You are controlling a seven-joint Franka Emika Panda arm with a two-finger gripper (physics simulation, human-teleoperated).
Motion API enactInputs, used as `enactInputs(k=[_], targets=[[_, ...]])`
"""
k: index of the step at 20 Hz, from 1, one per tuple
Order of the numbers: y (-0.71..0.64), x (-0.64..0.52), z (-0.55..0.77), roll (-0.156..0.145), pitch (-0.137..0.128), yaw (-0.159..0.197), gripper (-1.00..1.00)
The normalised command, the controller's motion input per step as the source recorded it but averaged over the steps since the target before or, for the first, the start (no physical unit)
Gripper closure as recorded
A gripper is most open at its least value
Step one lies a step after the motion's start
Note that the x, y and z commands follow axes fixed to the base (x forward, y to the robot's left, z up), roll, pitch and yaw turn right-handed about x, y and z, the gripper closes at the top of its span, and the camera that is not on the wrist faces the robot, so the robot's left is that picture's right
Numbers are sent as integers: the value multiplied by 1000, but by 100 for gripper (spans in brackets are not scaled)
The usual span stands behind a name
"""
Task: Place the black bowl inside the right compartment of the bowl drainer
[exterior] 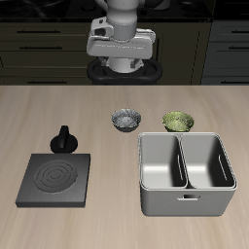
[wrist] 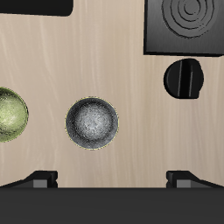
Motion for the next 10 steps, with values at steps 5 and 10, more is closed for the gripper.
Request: enactInputs(k=[5, 10], targets=[[-144, 137, -322, -33, 27, 1, -100], [-52, 67, -327, -11, 33, -6, -100]])
